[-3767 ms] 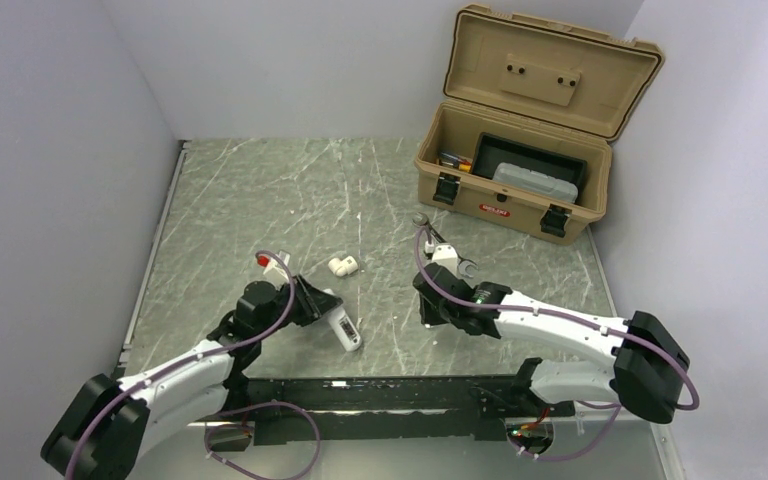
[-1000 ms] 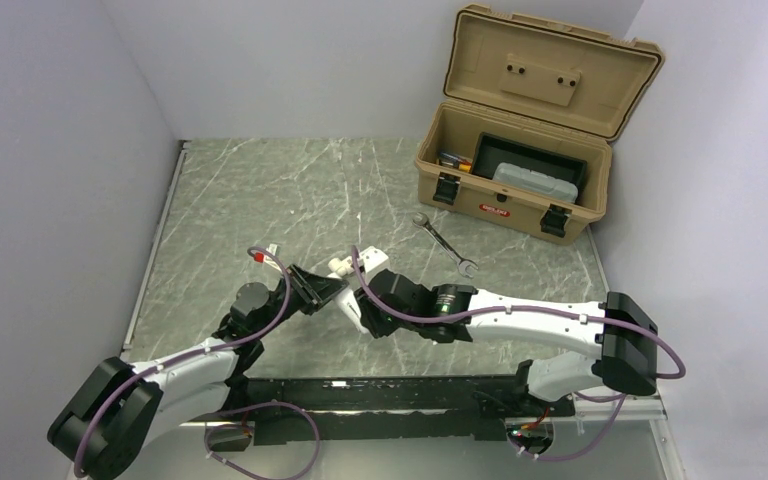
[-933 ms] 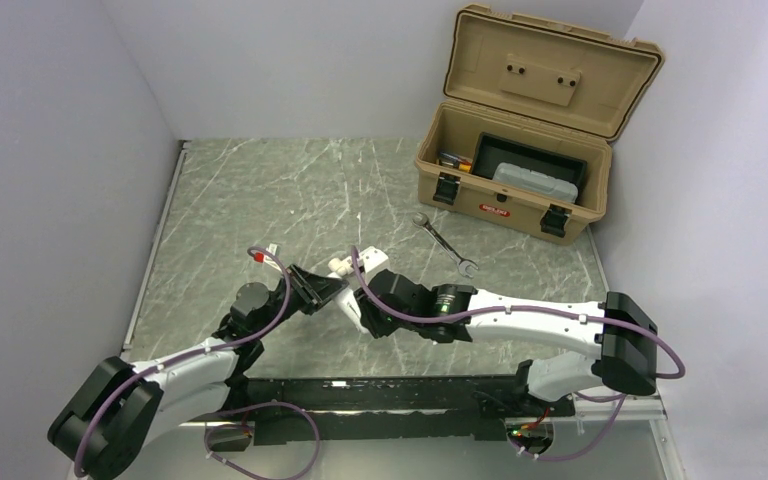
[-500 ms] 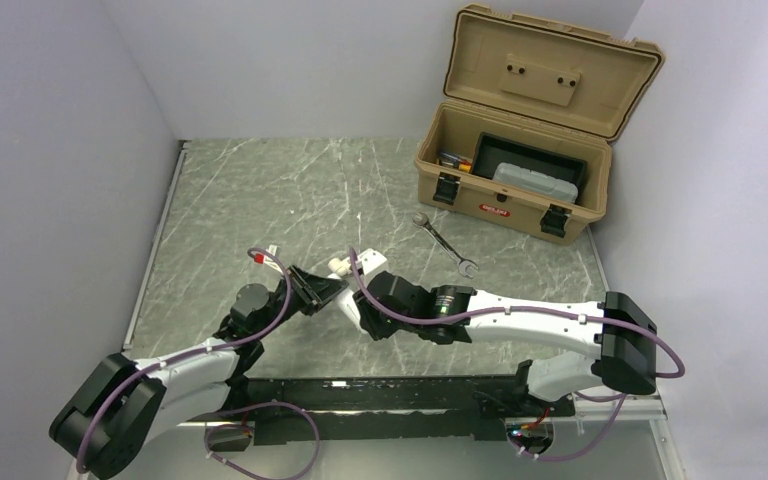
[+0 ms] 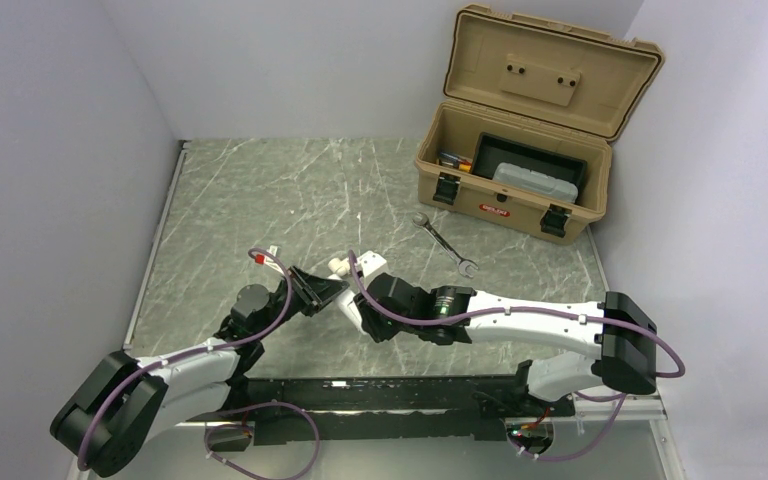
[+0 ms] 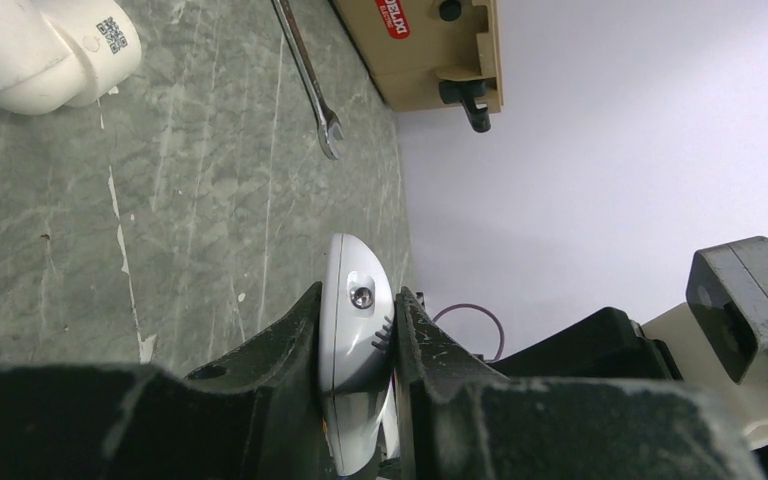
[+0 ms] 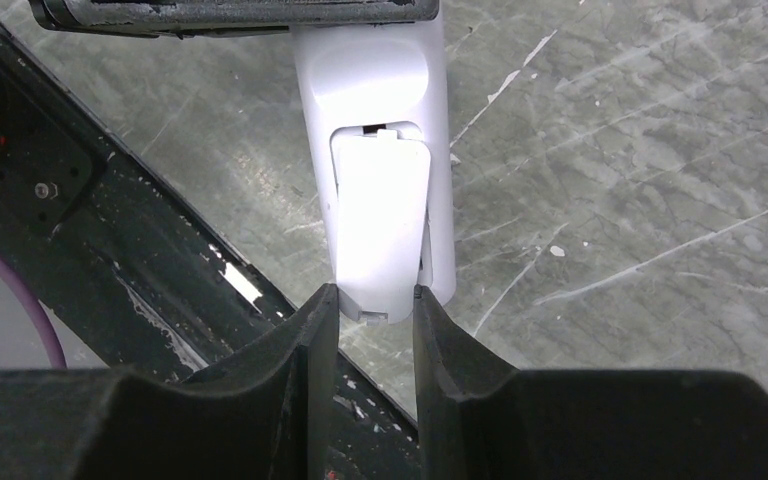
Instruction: Load the batteries into the remote control
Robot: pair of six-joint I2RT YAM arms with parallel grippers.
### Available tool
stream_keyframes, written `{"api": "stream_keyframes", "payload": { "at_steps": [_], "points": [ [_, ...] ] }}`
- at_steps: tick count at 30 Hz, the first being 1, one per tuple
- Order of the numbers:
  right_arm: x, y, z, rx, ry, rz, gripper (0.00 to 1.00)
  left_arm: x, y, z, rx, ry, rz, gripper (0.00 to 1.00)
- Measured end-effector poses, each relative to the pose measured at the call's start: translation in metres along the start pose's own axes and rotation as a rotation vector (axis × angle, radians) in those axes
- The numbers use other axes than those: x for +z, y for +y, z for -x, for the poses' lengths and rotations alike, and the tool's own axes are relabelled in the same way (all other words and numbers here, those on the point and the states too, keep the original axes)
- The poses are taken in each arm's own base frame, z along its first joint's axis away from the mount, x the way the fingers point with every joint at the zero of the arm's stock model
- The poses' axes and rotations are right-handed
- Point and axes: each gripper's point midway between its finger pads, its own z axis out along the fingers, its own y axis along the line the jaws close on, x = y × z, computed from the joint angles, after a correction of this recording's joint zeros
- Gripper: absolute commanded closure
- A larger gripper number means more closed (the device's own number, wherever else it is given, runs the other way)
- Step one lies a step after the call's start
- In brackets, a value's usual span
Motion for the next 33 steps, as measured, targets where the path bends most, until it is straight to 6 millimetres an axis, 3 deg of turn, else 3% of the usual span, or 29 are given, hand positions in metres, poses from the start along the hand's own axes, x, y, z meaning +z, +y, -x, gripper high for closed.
{"api": "stream_keyframes", "payload": {
  "at_steps": [15, 33],
  "points": [
    [0.0019, 0.0013, 0.0023, -0.039, 0.020, -0.009, 0.74, 0.0000, 0.0000, -0.0011, 0.002, 0.005, -0.001, 1.00],
    [0.0050, 0.0002, -0.0006, -0.058, 0.033, -0.021, 0.62, -0.0014, 0.0035, -0.0044, 0.001, 0.012, 0.005, 1.00]
  ]
}}
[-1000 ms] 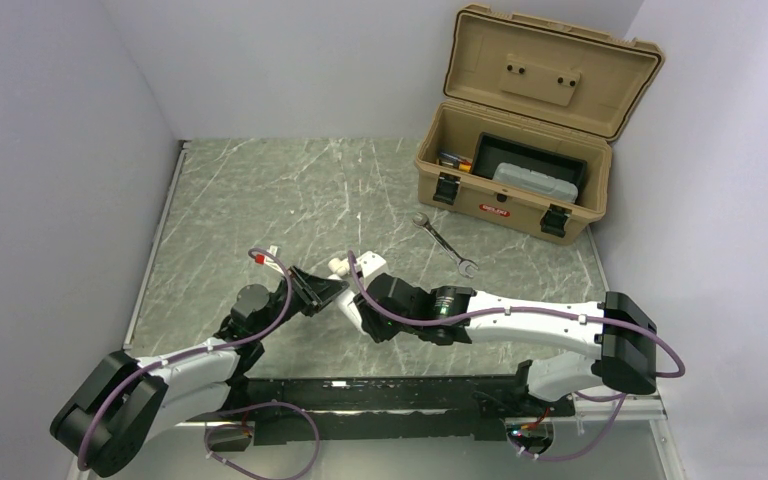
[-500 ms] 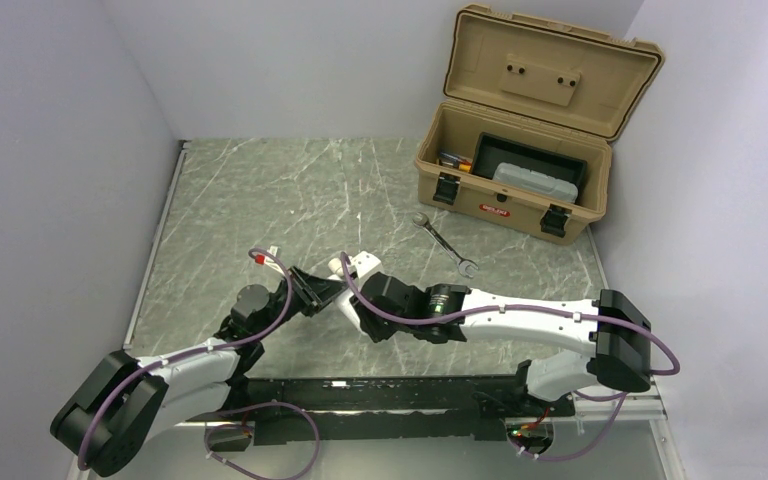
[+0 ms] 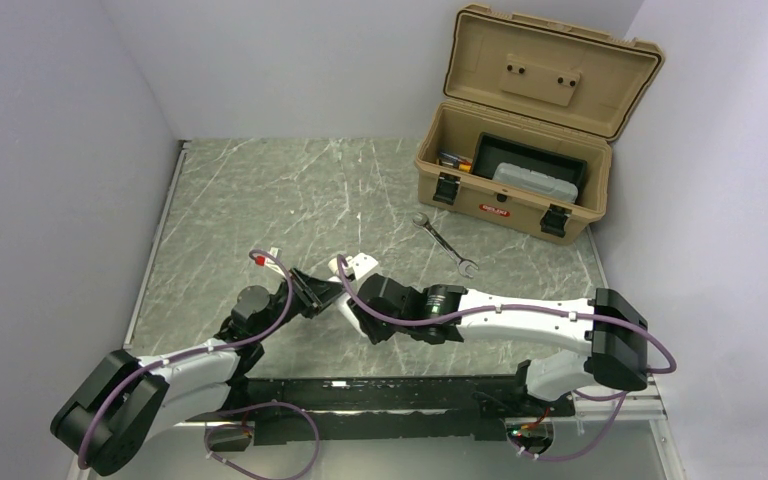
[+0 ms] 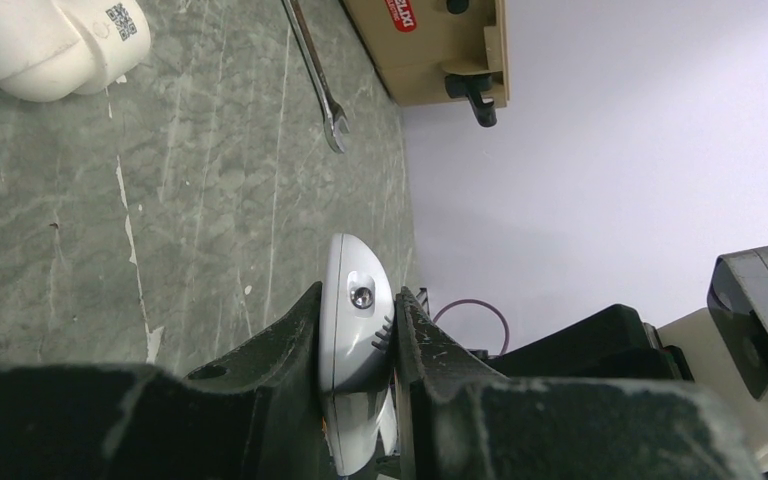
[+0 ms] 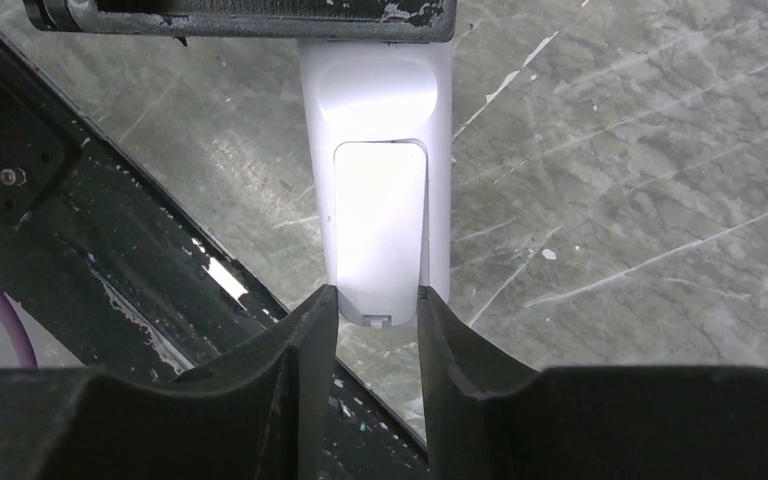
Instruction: Load the batteries into the remote control
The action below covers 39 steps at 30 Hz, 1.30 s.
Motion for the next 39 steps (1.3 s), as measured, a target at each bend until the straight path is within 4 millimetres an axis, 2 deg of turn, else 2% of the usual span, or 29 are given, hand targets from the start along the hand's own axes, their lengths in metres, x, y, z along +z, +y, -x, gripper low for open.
{"api": "stream_keyframes", "payload": {
  "at_steps": [25, 32, 36, 39],
  "points": [
    [0.001, -0.002, 0.009, 0.007, -0.038, -0.015, 0.45, 0.001, -0.001, -0.002, 0.000, 0.008, -0.013, 1.00],
    [-0.008, -0.002, 0.024, 0.024, -0.104, -0.014, 0.42, 0.002, -0.001, -0.004, -0.001, 0.017, -0.013, 1.00],
    [-0.022, -0.006, 0.036, 0.053, -0.184, -0.007, 0.40, 0.001, -0.004, -0.005, 0.001, 0.024, -0.028, 1.00],
    [-0.036, -0.015, 0.038, 0.099, -0.242, 0.010, 0.37, 0.001, -0.011, -0.006, 0.007, 0.032, -0.059, 1.00]
  ]
}}
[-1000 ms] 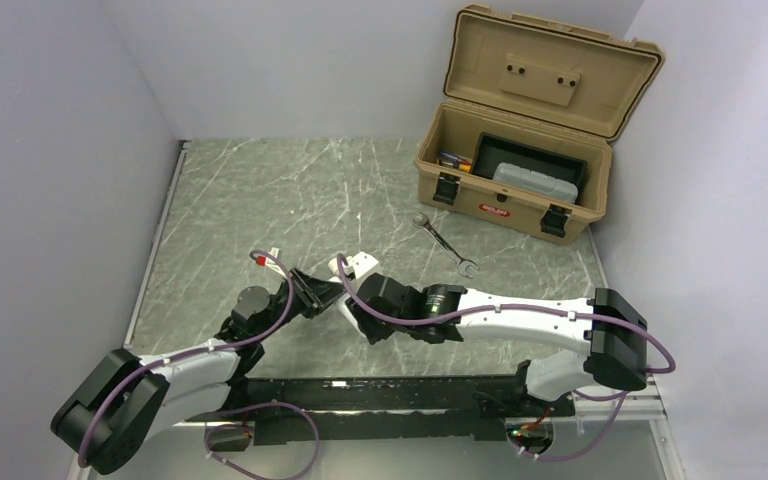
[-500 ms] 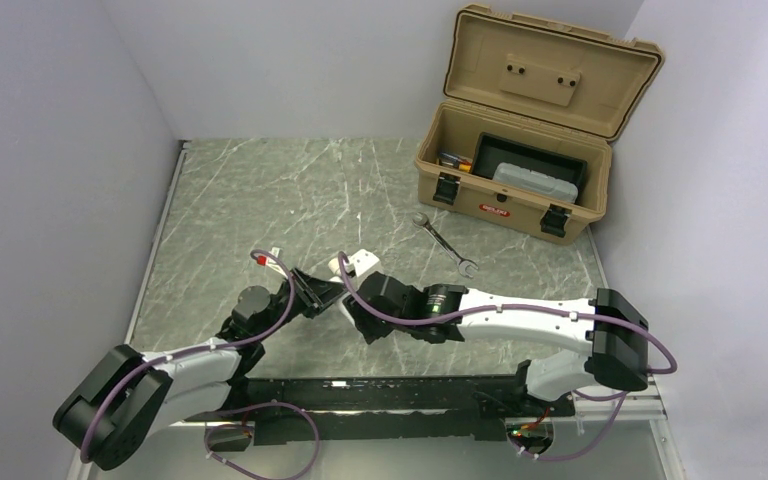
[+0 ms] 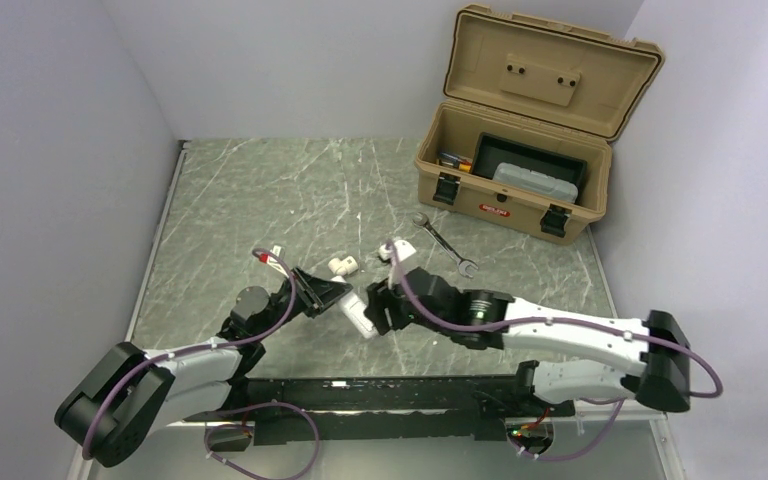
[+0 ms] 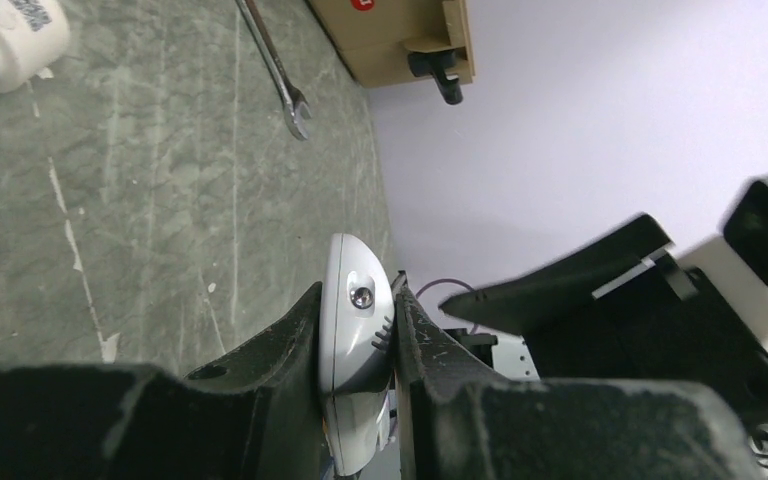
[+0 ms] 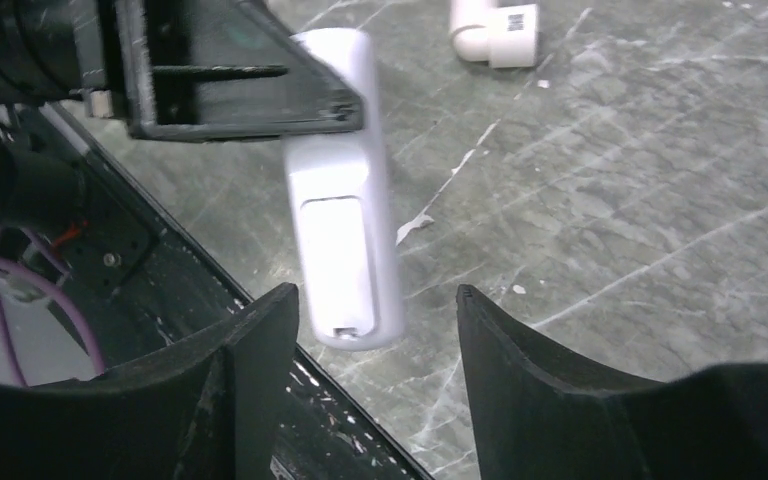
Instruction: Load the batteries into the remote control
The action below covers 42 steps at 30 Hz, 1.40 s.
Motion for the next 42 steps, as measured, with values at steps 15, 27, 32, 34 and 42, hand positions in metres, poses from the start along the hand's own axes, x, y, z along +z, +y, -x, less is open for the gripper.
{"api": "stream_keyframes", "payload": {
  "at_steps": [15, 27, 32, 34, 42],
  "points": [
    [-0.039, -0.021, -0.016, 0.261, -0.183, 0.295, 0.30, -0.003, -0.031, -0.007, -0.034, 0.056, -0.126, 1.00],
    [-0.035, 0.000, -0.018, 0.299, -0.180, 0.450, 0.25, -0.004, -0.042, -0.008, -0.048, 0.071, -0.173, 1.00],
    [-0.032, 0.002, -0.017, 0.312, -0.178, 0.467, 0.26, -0.005, -0.045, -0.007, -0.046, 0.069, -0.181, 1.00],
    [-0.031, 0.001, -0.018, 0.316, -0.177, 0.468, 0.27, -0.005, -0.046, -0.007, -0.045, 0.068, -0.185, 1.00],
    [-0.025, 0.002, -0.024, 0.331, -0.154, 0.477, 0.31, -0.005, -0.049, -0.006, -0.047, 0.066, -0.196, 1.00]
  ]
}}
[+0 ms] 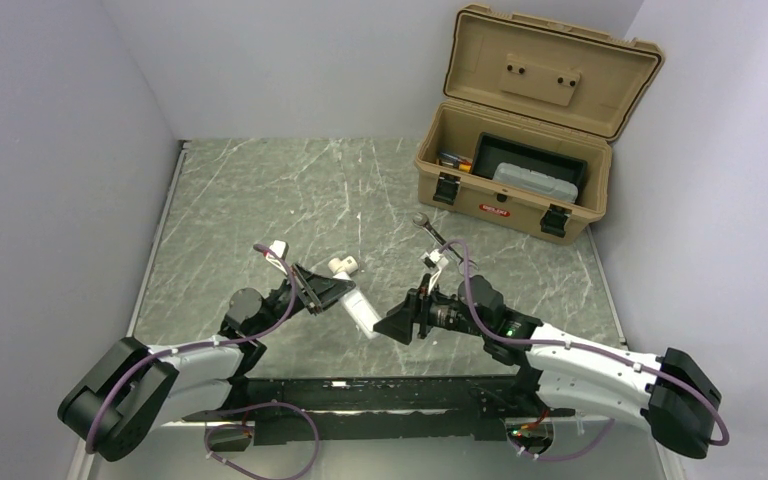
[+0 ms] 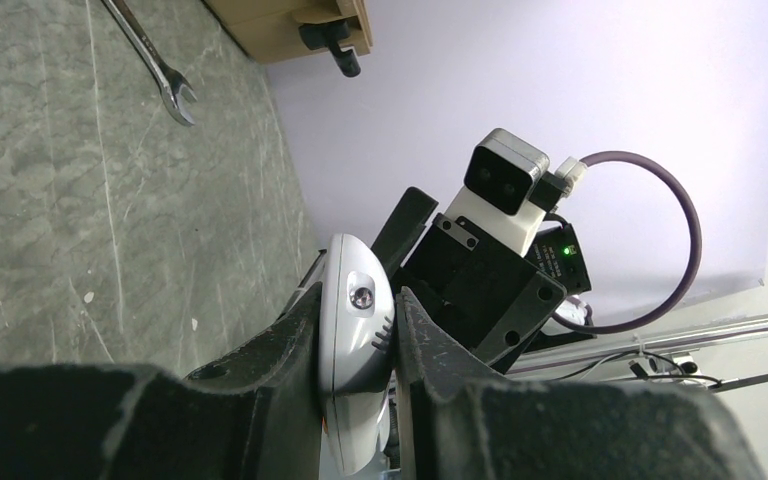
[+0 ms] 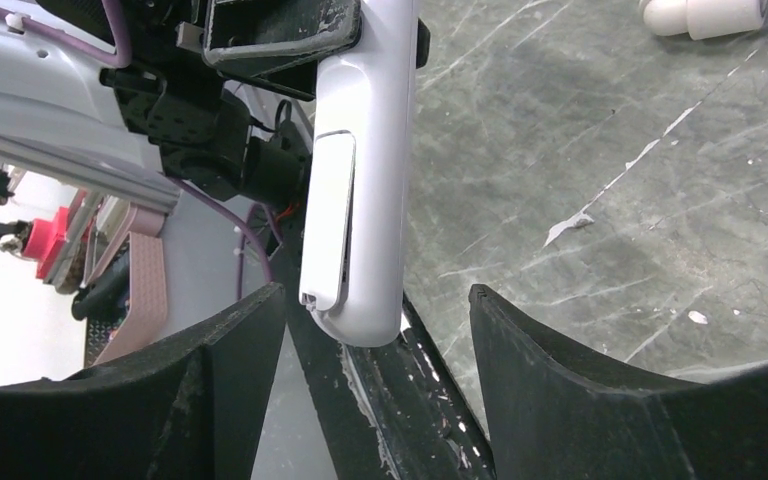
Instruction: Load the batteries into the remote control
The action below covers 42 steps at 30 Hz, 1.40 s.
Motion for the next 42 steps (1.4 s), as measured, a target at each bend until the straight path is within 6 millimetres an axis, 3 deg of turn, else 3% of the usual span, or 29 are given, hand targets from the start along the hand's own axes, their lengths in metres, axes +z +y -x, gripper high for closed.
{"api": "stream_keyframes", "payload": {
  "at_steps": [22, 26, 31, 42],
  "points": [
    [0.010, 0.003, -0.001, 0.018, 0.012, 0.044, 0.60, 0.000, 0.000, 0.000, 0.001, -0.001, 0.001, 1.00],
    [0.011, 0.002, -0.001, 0.020, 0.011, 0.041, 0.44, 0.000, 0.000, 0.000, 0.005, 0.000, 0.001, 1.00],
    [0.011, -0.002, 0.000, 0.019, 0.008, 0.023, 0.33, 0.000, 0.000, 0.000, 0.009, 0.001, 0.000, 1.00],
    [0.010, -0.003, 0.013, 0.006, -0.017, 0.010, 0.30, -0.001, -0.001, -0.001, 0.019, 0.003, -0.006, 1.00]
  ]
}}
